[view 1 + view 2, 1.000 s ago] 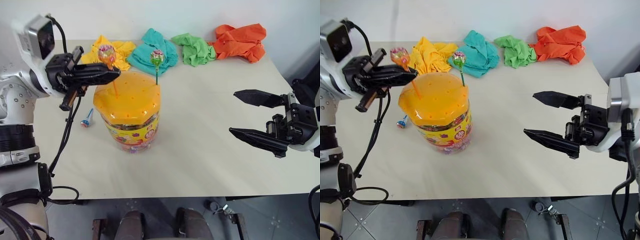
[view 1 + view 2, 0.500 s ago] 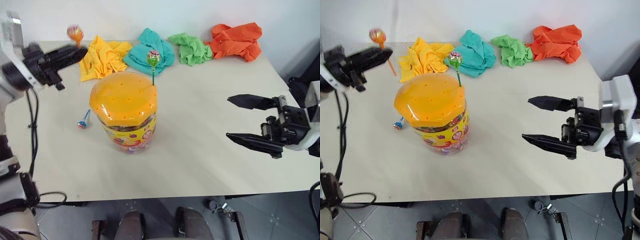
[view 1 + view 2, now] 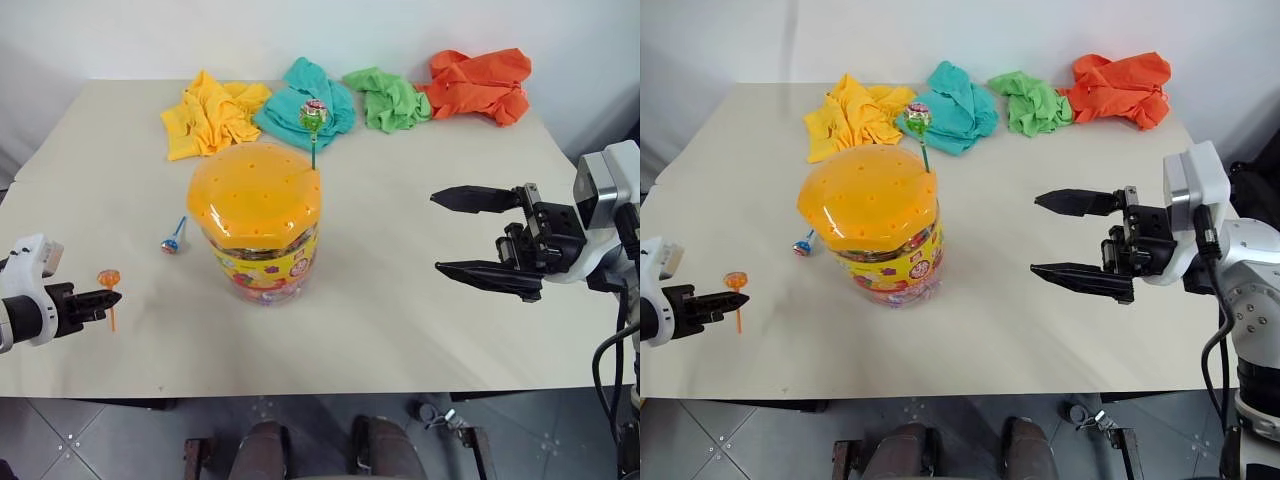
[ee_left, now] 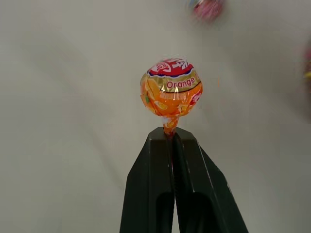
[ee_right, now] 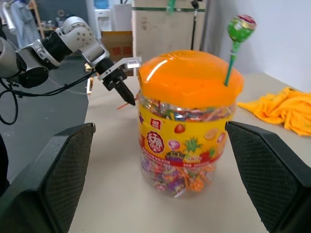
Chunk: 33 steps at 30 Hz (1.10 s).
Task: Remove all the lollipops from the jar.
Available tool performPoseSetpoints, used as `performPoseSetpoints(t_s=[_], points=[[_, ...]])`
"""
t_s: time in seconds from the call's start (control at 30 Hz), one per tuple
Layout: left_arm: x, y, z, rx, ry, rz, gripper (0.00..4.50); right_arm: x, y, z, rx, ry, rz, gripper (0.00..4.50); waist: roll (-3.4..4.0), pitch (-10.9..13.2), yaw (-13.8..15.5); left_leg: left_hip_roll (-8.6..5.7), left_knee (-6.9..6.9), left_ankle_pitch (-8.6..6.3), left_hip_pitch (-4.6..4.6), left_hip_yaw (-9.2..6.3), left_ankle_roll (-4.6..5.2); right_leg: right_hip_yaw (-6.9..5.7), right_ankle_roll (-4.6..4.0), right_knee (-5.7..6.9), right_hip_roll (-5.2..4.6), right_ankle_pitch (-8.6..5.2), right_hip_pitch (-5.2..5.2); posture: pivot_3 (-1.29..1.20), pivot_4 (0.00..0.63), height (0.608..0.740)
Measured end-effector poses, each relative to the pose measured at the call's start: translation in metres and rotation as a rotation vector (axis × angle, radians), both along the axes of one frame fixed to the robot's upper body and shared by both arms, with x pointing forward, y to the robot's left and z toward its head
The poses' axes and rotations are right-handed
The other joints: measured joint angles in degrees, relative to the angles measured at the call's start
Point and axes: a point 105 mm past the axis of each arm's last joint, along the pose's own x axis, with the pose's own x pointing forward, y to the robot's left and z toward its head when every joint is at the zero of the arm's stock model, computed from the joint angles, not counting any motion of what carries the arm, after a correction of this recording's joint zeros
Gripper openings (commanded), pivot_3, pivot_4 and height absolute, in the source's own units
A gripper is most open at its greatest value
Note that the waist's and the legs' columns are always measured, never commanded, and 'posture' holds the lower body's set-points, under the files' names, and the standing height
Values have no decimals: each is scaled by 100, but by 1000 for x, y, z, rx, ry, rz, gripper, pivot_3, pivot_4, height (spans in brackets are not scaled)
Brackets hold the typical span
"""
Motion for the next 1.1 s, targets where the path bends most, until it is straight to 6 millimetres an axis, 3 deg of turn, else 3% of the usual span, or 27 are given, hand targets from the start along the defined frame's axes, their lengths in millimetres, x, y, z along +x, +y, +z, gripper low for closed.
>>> performPoseSetpoints(t_s=[0.13,0.43,0.63,0.8,0.9,0.97,1.1], points=[[-1,4,0,12,9,23,16,0,1,-1,-4,5,5,4500,0,0,-18,0,-3,-2,0,4,-4,1,-1,0,1,0,-4,0,150,740],[1,10,6,-70,3,46,2515,1,1,0,-3,1,1,4500,0,0,-31,0,-5,-2,0,9,-4,3,-1,2,1,-1,-10,0,150,740],[-1,13,25,-32,-19,23,4387,1,2,4,-4,-18,-1,4500,0,0,-35,0,-5,-3,0,13,-5,4,-2,2,1,-1,-12,0,150,740],[9,5,53,-6,-145,-69,4486,3,1,6,-1,-27,-12,4500,0,0,-16,-1,-4,-3,-1,14,-5,5,-1,2,0,-1,-11,0,150,740],[29,-26,110,-54,-489,-284,4486,6,1,13,21,-43,-39,4500,-2,-1,3,-2,2,-3,-5,12,-5,2,-3,3,-1,0,-11,0,150,740],[31,-48,143,-72,-686,-449,4486,8,1,16,30,-51,-58,4500,-2,-1,-14,-3,1,-3,-4,18,-5,2,-2,3,0,1,-11,0,150,740],[34,-91,165,-149,-879,-780,4486,13,-3,18,48,-33,-121,4500,0,-1,-15,-3,1,-3,-3,26,-5,2,-2,5,4,1,-15,0,150,740]])
